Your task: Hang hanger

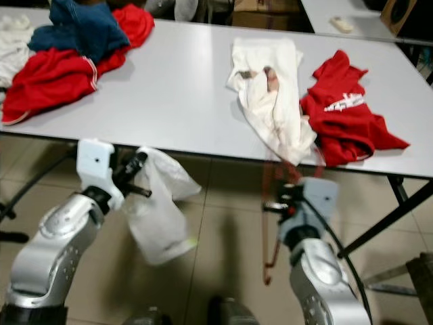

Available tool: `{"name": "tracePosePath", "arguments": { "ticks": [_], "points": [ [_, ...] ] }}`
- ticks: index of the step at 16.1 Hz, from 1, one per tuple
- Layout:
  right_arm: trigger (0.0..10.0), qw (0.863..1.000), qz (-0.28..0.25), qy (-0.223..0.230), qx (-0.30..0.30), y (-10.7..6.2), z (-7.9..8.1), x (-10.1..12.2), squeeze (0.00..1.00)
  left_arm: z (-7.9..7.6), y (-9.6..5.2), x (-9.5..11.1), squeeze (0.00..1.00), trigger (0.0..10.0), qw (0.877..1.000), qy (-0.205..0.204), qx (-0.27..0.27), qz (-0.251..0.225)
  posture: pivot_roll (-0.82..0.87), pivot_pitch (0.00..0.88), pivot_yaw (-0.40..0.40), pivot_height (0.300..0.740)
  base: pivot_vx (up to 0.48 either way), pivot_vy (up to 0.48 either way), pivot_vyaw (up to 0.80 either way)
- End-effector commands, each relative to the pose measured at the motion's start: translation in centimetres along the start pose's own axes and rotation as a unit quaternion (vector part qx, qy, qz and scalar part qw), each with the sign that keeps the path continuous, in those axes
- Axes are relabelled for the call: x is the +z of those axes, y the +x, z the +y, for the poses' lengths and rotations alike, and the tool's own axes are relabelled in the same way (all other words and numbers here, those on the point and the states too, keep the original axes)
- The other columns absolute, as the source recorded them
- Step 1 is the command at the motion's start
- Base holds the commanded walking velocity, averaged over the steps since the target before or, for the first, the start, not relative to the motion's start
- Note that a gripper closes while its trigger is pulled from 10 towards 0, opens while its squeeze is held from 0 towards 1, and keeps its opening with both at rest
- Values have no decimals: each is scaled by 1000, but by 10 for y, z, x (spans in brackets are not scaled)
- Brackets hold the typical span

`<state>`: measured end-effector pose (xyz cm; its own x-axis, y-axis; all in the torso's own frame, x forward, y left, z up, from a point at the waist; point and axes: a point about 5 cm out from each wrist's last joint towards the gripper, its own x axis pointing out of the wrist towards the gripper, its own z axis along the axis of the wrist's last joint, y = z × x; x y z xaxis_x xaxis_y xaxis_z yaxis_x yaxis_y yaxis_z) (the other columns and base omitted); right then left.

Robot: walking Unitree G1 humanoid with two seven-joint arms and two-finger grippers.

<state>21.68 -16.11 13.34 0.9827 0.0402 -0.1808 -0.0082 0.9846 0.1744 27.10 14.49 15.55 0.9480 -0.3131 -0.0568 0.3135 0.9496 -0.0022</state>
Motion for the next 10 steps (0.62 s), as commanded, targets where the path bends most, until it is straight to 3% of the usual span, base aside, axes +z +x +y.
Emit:
{"name": "tracePosePath", "arguments": {
  "ticks": [1,4,6,8,10],
  "points": [
    [10000,999,-20,-11,32,-1,7,11,0,2,2,7,0,10000,1000,-1,2,-16,-5,92,4,740,0,0,0],
    [10000,995,-44,-27,86,2,18,25,0,10,6,19,0,10000,999,-8,14,-37,-2,89,-3,740,266,0,0],
    [10000,994,-47,-35,94,5,18,29,0,13,7,26,0,10000,999,-8,17,-49,-1,87,-3,740,289,0,-612],
    [10000,992,-50,-47,102,7,15,34,0,10,12,38,0,10000,998,-20,-14,-63,0,84,-2,740,304,0,0],
    [10000,989,-54,-72,118,8,11,40,0,8,17,47,0,10000,996,11,-56,-65,-1,77,2,740,304,0,0]
  ]
}}
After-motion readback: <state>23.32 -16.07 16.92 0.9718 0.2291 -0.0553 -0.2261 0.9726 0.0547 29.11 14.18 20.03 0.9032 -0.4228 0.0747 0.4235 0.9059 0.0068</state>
